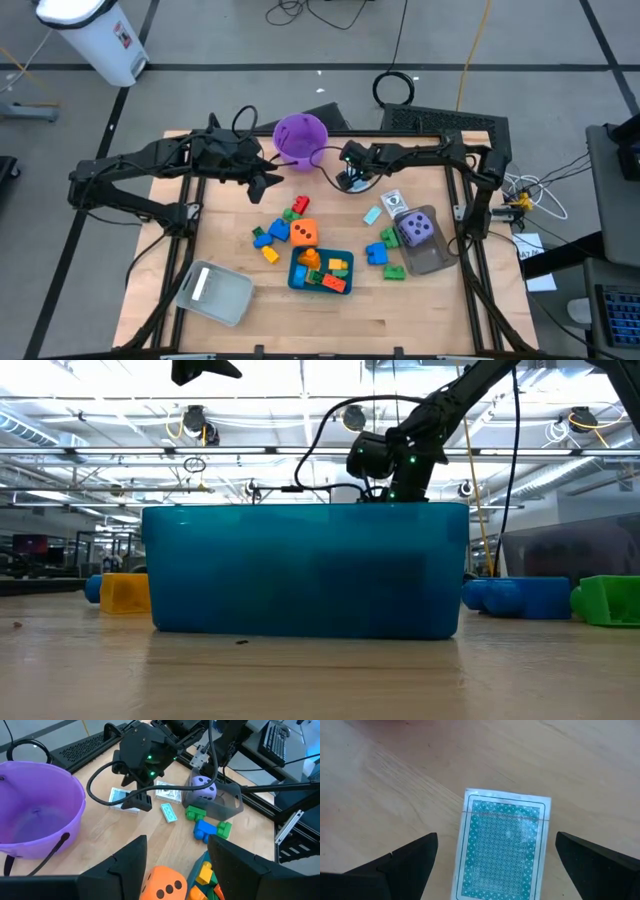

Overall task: Pick & Place Toys
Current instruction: Put the blue deck of cards into the gray bin

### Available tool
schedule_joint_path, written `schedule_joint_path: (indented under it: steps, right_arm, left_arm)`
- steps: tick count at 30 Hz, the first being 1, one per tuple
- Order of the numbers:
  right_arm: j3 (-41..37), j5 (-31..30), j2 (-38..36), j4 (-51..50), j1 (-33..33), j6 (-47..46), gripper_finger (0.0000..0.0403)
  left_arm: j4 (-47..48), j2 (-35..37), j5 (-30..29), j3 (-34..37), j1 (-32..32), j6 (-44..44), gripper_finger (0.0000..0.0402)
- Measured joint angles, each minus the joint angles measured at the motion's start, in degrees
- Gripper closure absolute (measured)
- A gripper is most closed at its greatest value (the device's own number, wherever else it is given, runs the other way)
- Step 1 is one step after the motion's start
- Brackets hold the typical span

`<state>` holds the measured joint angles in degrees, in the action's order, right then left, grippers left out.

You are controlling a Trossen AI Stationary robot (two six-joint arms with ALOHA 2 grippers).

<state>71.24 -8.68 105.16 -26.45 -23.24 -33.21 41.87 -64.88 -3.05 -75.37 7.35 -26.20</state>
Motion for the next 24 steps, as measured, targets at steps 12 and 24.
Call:
schedule_joint_path:
  steps: [12,24]
  right_arm:
    - [-8.5,1.7,-0.3,6.1,0.1,-4.5,0.0007]
    - [-8.9,1.9,-0.3,7.2,0.4,-3.3,0.0033]
  left_arm:
    - [0.0,0.0,0.0,0.0,0.0,0.2,0.0206]
    - [0.0,0.0,0.1,0.0,0.0,0.2,0.0208]
